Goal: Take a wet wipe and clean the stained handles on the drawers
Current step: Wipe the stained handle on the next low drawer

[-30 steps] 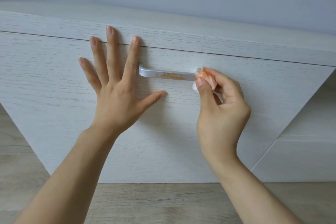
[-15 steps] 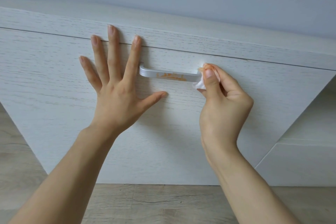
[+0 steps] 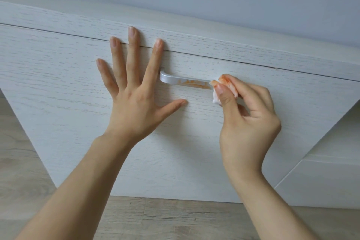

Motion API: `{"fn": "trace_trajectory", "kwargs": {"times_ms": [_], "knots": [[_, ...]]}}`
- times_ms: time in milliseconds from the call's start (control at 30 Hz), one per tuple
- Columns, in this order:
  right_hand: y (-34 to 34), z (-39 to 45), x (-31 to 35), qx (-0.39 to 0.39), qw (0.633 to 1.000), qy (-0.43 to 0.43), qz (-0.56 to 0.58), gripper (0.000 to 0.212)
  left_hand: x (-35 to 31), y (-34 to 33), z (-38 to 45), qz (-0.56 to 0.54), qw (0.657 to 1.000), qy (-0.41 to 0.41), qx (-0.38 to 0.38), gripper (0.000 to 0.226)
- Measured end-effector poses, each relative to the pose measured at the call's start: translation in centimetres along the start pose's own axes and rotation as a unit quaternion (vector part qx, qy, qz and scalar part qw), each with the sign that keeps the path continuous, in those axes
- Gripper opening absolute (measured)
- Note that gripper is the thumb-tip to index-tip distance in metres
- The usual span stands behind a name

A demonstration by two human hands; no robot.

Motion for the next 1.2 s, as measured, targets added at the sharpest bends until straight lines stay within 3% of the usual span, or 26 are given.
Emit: {"fn": "trace_trajectory", "kwargs": {"times_ms": [133,333,467,600,867,1200], "knots": [[-0.2,-0.1,0.4,-0.010,0.997,0.069,-0.046,0.014,-0.1,0.0,-0.1,0.000,1.000,0.000,-0.003,0.101],[-0.2,0.3,0.6,-0.006,0.995,0.070,-0.065,0.014,-0.1,0.2,0.0,-0.001,1.000,0.000,0.000,0.101],[-0.1,0.4,0.1,0.012,0.999,0.025,-0.024,0.017,-0.1,0.2,0.0,-0.003,1.000,0.001,0.001,0.101],[-0.1,-0.1,0.7,-0.011,0.994,0.080,-0.076,0.013,-0.1,0.1,0.0,-0.002,1.000,0.000,0.001,0.101],[-0.8,-0.1,1.0,-0.007,0.995,0.078,-0.068,0.012,-0.1,0.1,0.0,0.003,1.000,-0.002,-0.004,0.100],[-0.4,0.1,1.2,-0.024,0.999,0.030,-0.020,0.022,-0.1,0.1,0.0,0.000,1.000,-0.004,-0.005,0.101]]}}
Point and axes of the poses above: each hand's wrist, its own z-axis towards the middle knuckle, its own y-axis out of the back of the hand, x = y × z, the point moved 5 cm from there along z, towards the middle knuckle, and after that the axes turned 7 degrees about -x, right-handed, at the moved point
